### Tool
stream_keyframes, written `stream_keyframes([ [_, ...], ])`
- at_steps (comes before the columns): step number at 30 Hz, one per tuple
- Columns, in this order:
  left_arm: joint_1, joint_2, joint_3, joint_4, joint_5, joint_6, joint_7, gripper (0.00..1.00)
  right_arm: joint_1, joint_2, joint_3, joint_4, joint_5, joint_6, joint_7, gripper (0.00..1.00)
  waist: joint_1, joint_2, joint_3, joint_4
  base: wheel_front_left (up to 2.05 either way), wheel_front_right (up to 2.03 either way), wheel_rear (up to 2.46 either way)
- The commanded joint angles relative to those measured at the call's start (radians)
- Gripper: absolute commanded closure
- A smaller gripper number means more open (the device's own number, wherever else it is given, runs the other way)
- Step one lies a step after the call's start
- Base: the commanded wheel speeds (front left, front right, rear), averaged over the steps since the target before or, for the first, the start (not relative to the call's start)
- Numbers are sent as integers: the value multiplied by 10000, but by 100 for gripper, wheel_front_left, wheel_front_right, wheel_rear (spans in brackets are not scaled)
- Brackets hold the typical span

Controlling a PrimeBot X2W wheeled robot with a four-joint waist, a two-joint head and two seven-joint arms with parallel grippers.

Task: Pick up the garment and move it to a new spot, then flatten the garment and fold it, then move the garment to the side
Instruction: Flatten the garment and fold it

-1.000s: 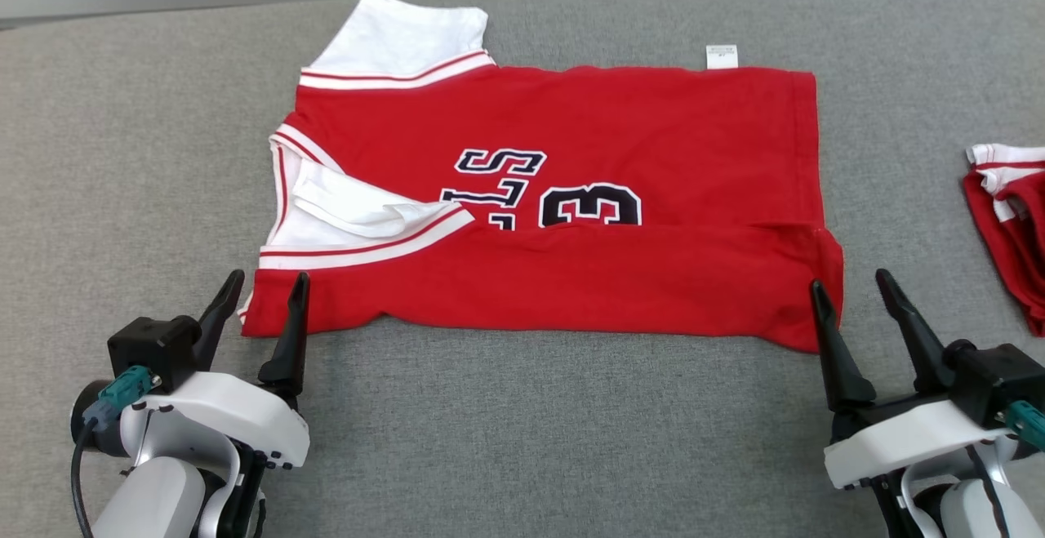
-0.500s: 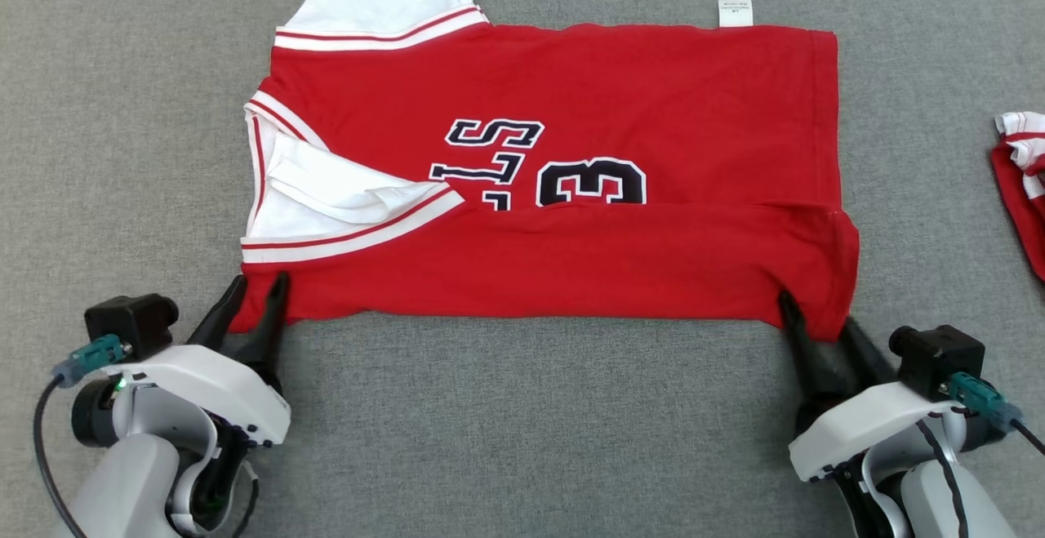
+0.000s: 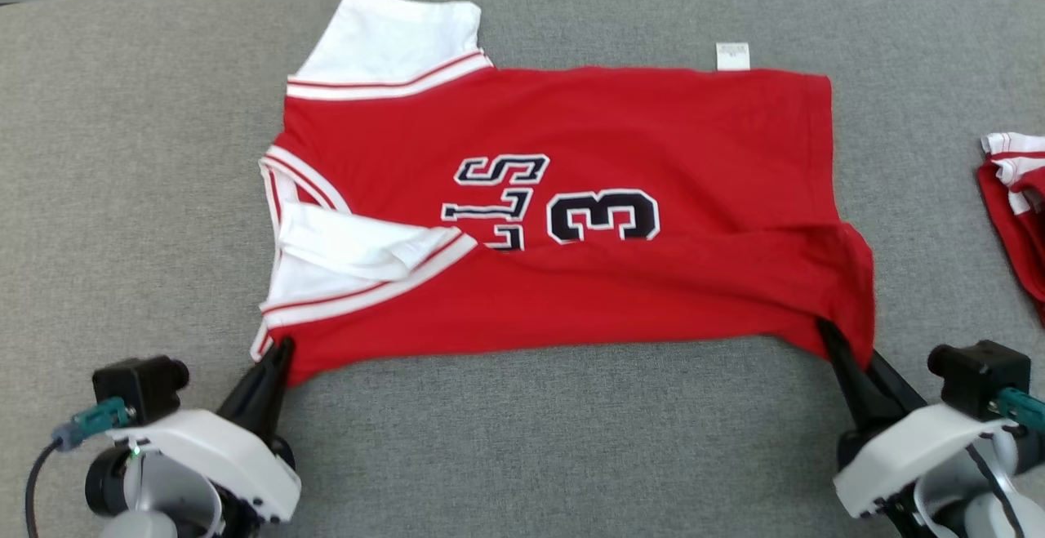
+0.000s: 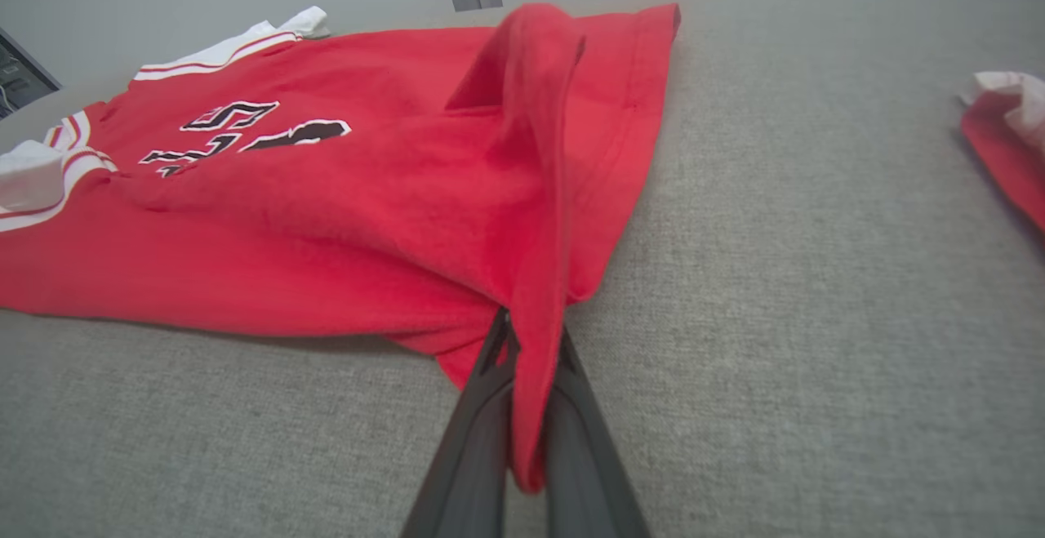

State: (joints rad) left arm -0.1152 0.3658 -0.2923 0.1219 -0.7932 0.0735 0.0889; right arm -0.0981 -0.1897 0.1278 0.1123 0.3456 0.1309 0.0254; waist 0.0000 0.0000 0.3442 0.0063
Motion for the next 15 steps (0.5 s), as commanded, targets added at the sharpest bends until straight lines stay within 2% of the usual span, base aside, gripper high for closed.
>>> stream_keyframes([
  [1,376,126,12,-368,-45,135,103,100,327,-152,-162,-222,89,-3,246,100,0,0,-104,79,0,0,0],
  [8,1827,202,-44,-2191,-202,815,493,100,1481,-243,-943,-992,161,-5,1066,100,0,0,-306,340,0,0,0],
  [13,2024,167,-157,-2461,-152,965,576,100,1726,-147,-1045,-972,307,-5,1340,100,0,0,-374,451,0,0,0],
  [14,1999,124,-192,-2419,-162,978,577,18,1758,-129,-1032,-928,335,-5,1385,65,0,0,-407,464,0,0,0],
  [15,1933,112,-173,-2383,-106,987,474,0,1778,-71,-1017,-902,374,-3,1380,0,0,0,-446,456,0,0,0],
])
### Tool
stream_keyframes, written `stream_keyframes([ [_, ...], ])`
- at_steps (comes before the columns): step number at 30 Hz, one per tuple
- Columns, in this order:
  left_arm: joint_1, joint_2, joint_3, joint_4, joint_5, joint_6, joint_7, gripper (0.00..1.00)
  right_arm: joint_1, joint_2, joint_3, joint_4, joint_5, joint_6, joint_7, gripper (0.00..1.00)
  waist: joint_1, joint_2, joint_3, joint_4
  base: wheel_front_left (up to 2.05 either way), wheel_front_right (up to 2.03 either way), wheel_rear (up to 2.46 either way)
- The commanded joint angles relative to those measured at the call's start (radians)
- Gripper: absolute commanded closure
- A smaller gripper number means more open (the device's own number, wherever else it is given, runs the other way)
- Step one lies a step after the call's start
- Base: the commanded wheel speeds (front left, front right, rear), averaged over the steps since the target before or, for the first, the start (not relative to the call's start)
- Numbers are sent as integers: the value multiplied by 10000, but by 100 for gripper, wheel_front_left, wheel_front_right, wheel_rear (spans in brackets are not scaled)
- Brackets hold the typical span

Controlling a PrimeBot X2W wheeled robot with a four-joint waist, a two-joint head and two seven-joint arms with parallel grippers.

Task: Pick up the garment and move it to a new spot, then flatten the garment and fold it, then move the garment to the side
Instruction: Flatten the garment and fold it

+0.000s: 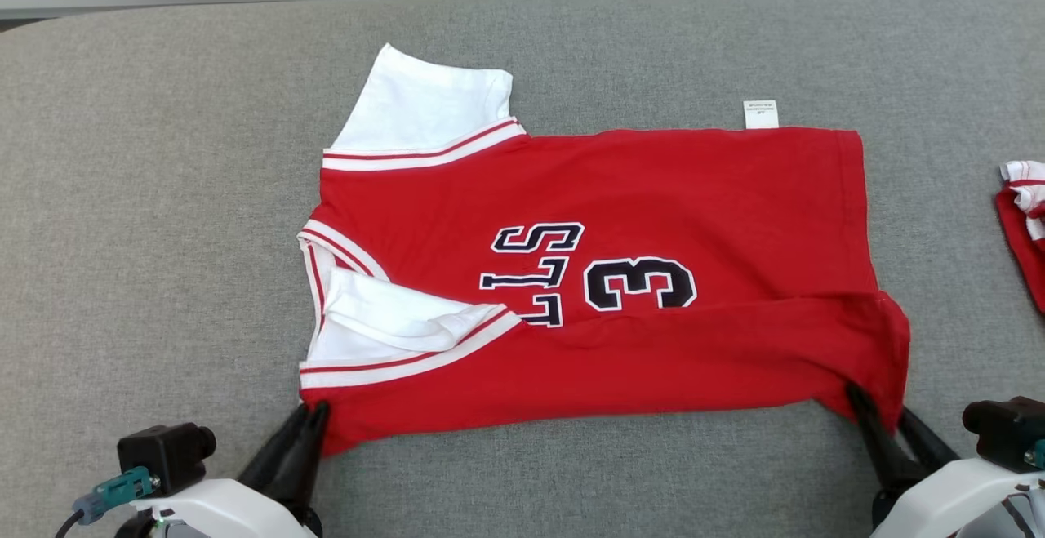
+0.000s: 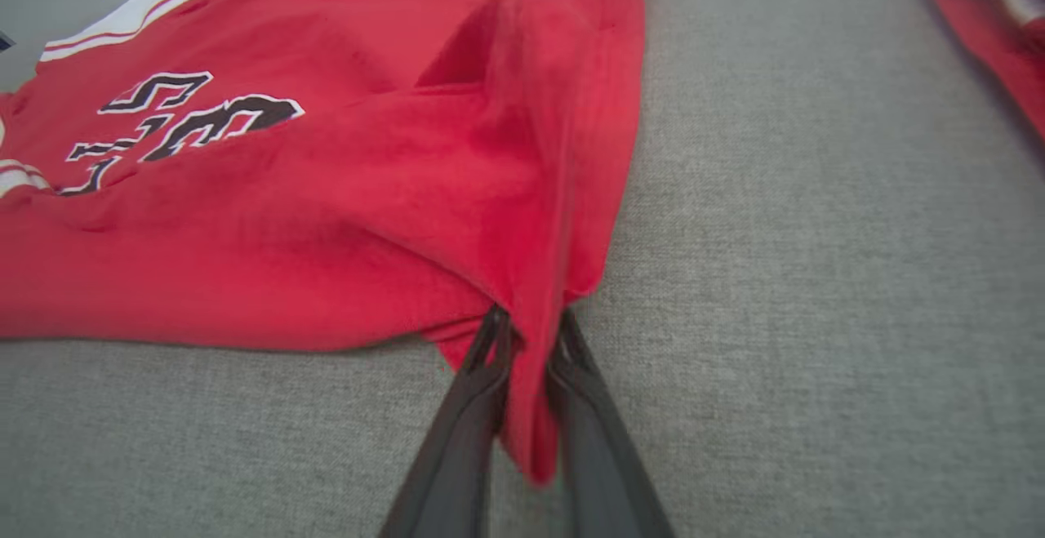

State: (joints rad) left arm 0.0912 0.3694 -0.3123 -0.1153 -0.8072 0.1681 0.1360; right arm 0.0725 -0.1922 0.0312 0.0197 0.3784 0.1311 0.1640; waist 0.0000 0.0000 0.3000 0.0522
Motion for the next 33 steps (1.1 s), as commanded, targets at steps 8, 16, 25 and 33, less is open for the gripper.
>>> stream_keyframes([
  [8,-807,-178,449,-219,786,258,-1487,0,-402,422,-500,-706,-427,-5,-1319,0,0,0,-314,-232,0,0,0],
  [16,-1717,85,606,-715,2213,815,-2505,0,-1007,883,-449,-1526,-1383,-5,-2452,0,0,0,-544,-409,0,0,0],
  [25,-1824,114,321,-460,2852,1142,-2630,0,-996,1218,-436,-1287,-1747,-5,-2570,0,0,0,-711,-359,0,0,0],
  [33,-2451,153,232,-344,2910,962,-2631,0,-1060,1304,-457,-1305,-1686,-5,-2495,0,0,0,-500,-309,0,0,0],
])
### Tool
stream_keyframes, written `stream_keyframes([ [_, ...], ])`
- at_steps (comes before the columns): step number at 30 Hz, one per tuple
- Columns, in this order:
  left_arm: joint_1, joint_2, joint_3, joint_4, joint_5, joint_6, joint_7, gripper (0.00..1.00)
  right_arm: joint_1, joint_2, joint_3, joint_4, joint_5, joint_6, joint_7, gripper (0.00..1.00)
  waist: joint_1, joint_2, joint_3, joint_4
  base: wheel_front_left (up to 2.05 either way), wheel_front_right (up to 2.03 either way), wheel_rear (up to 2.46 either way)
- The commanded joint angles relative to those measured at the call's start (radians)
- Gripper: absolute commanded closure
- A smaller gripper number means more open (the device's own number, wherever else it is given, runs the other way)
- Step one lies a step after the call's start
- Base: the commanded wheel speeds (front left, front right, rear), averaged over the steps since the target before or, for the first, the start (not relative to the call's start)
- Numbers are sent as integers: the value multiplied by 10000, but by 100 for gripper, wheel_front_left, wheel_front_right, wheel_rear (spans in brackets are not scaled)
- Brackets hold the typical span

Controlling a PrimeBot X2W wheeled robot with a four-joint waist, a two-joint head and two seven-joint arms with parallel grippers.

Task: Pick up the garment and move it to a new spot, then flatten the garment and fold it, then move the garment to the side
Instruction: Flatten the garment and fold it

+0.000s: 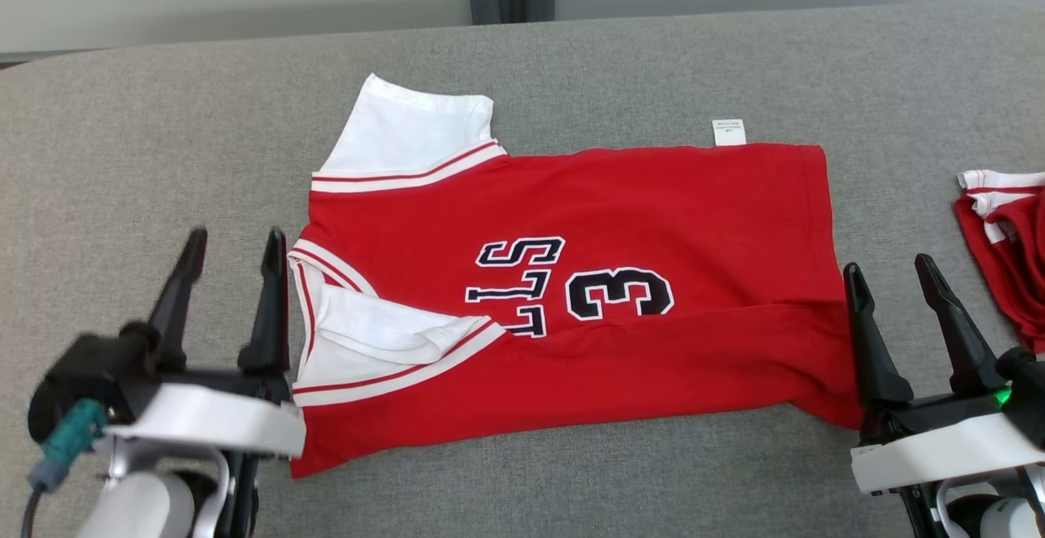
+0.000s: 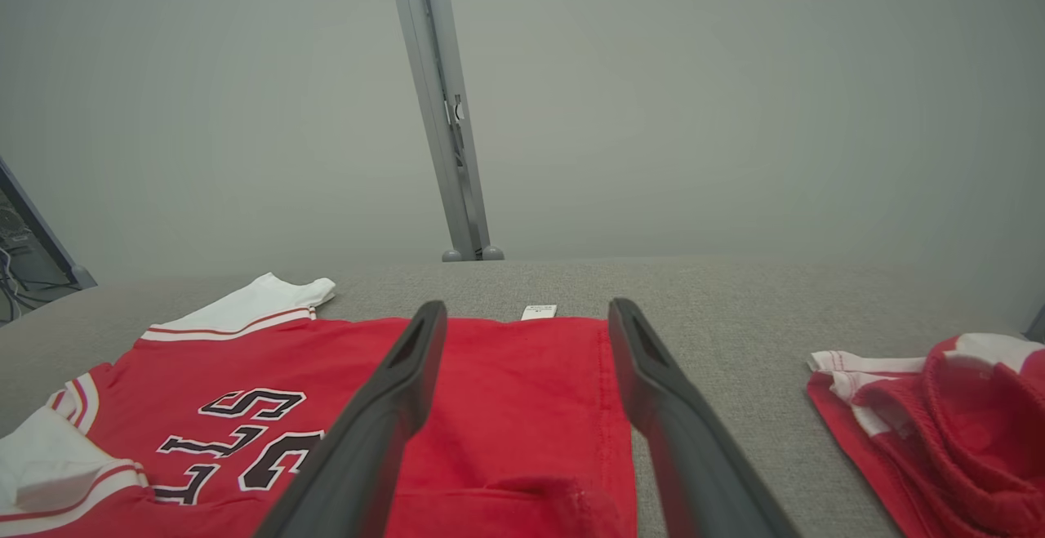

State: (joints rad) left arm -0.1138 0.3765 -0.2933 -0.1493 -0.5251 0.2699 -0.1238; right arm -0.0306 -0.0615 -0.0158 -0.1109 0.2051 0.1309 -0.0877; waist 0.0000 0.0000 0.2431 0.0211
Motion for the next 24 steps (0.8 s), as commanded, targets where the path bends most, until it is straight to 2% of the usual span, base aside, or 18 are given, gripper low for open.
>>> stream_keyframes([
  [1,-597,73,37,8,87,-110,-55,0,-73,5,39,-4,53,-3,30,0,0,0,122,-11,0,0,0],
  [7,-2463,84,-54,379,118,-612,183,0,-319,27,167,-7,122,-3,-22,0,0,0,546,-225,0,0,0],
  [10,-3881,95,-204,1202,11,-1093,632,0,-533,35,391,96,173,-3,-105,0,0,0,898,-547,0,0,0],
  [16,-6447,-180,-582,4142,-351,-2153,1387,0,-929,55,580,335,261,-3,-380,0,0,0,1592,-1230,0,0,0],
  [24,-8435,-328,-690,8306,-729,-3148,1894,0,-1219,74,846,558,423,-3,-630,0,0,0,2375,-1908,0,0,0],
])
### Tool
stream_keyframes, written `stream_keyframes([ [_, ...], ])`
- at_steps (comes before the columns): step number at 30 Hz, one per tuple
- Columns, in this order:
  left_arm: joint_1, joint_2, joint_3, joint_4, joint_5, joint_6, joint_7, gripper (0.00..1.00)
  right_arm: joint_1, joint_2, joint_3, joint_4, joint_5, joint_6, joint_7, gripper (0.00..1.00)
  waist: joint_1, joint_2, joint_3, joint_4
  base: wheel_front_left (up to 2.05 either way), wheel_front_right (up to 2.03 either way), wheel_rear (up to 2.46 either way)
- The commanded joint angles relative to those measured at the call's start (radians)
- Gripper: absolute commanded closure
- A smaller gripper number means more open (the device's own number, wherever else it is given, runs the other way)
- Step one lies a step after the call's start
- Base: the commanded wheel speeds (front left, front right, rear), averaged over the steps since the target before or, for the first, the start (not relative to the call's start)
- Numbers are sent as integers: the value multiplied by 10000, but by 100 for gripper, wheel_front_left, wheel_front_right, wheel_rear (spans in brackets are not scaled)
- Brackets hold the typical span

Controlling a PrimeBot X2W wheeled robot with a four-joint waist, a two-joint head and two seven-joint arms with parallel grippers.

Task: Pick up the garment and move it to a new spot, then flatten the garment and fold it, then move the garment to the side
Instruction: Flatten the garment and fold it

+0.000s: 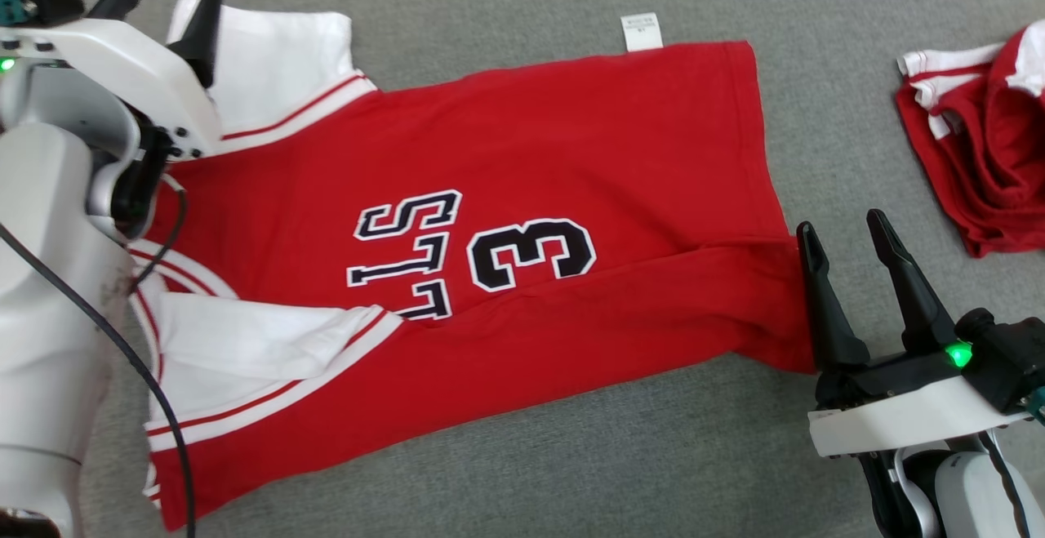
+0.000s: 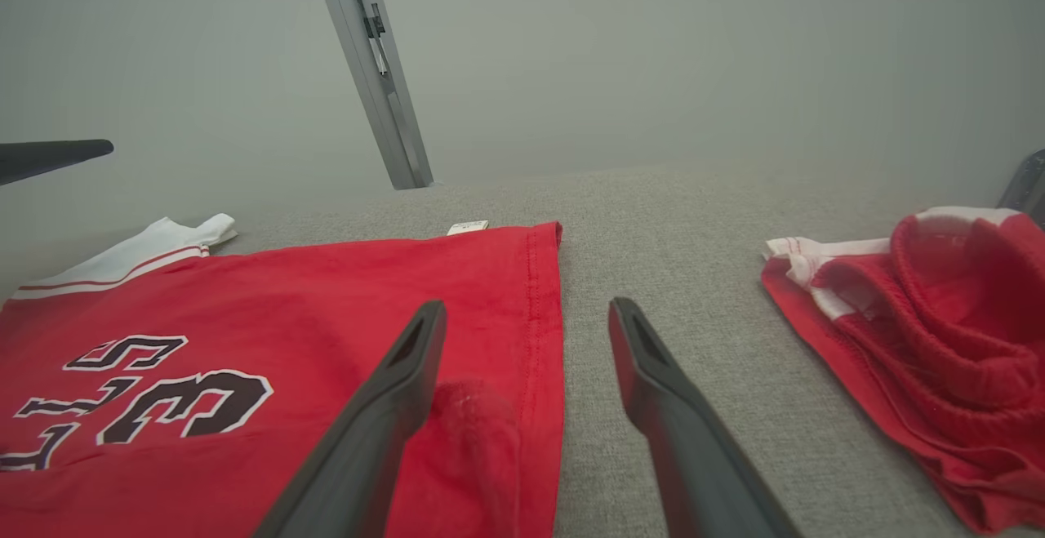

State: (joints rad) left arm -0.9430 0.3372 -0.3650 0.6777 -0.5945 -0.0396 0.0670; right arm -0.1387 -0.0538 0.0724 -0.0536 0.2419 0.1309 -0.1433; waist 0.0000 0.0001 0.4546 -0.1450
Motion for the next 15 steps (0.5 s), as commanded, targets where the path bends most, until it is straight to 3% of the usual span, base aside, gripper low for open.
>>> stream_keyframes([
  [1,-335,111,25,428,-45,-117,13,0,-180,-3,-15,15,61,-3,-99,0,0,-1,337,-300,0,0,0],
  [7,-1184,416,-137,2394,-94,-578,334,0,-353,-26,162,122,75,-3,-173,0,0,-1,722,-590,0,0,0],
  [15,-1576,369,-384,3822,-307,-837,227,0,-485,-70,203,172,155,-3,-232,0,0,-1,941,-743,0,0,0],
])
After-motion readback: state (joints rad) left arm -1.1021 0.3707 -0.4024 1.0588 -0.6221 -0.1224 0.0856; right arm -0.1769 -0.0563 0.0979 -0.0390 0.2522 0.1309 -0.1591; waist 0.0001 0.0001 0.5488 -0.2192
